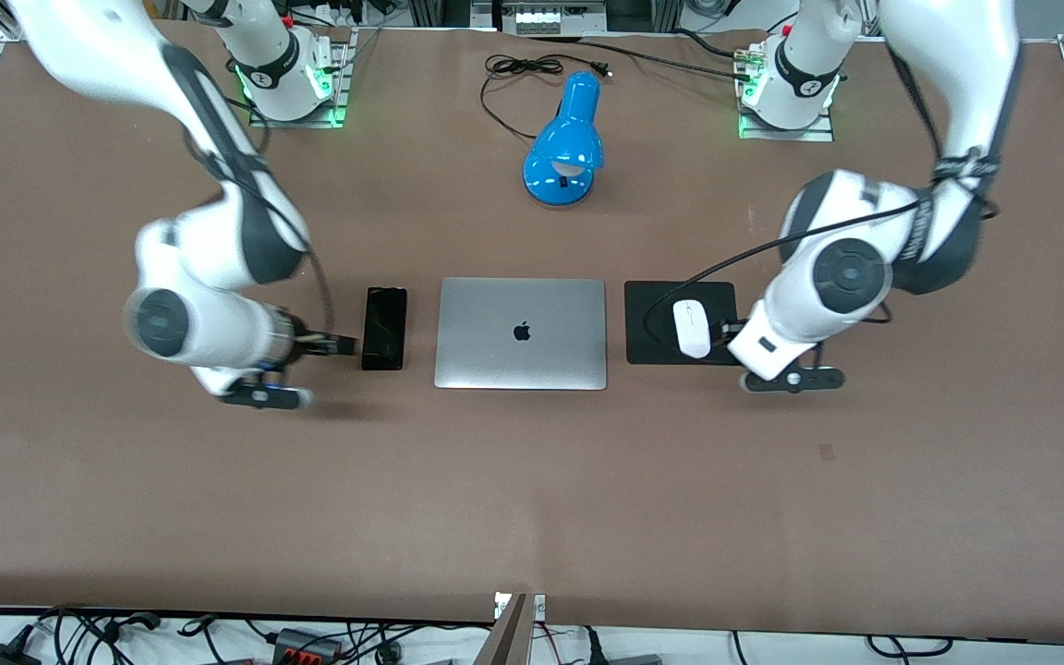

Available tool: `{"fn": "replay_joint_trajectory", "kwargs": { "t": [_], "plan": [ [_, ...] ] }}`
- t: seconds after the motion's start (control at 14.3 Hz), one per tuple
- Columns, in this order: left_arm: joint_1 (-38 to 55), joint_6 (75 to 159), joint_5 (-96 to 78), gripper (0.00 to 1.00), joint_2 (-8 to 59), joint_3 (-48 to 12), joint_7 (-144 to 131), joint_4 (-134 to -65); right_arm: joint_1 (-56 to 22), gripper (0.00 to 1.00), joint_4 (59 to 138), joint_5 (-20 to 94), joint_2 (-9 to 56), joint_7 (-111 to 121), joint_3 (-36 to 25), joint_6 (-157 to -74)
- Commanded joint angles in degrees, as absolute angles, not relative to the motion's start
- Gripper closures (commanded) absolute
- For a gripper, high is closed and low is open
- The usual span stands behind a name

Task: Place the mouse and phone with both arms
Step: 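Release the phone beside the laptop while the left gripper releases the mouse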

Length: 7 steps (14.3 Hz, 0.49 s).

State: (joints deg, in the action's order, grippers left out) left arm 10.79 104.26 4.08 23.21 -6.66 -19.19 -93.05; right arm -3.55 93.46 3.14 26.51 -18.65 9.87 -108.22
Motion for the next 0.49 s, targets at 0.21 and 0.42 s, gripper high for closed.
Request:
{"fn": "replay_joint_trajectory", "kwargs": {
  "t": [0.21,0.42],
  "plan": [
    [3.27,87.91,5.01,0.0,18.82,-7.21,-0.65,-83.76,2.37,0.0,94.22,1.58,11.54,-16.79,8.97,-96.68],
    [-1.13,87.45,4.39,0.0,13.47,-7.65,9.56,-83.58,6.22,0.0,94.22,1.67,5.47,-15.22,9.05,-93.8]
  ]
}}
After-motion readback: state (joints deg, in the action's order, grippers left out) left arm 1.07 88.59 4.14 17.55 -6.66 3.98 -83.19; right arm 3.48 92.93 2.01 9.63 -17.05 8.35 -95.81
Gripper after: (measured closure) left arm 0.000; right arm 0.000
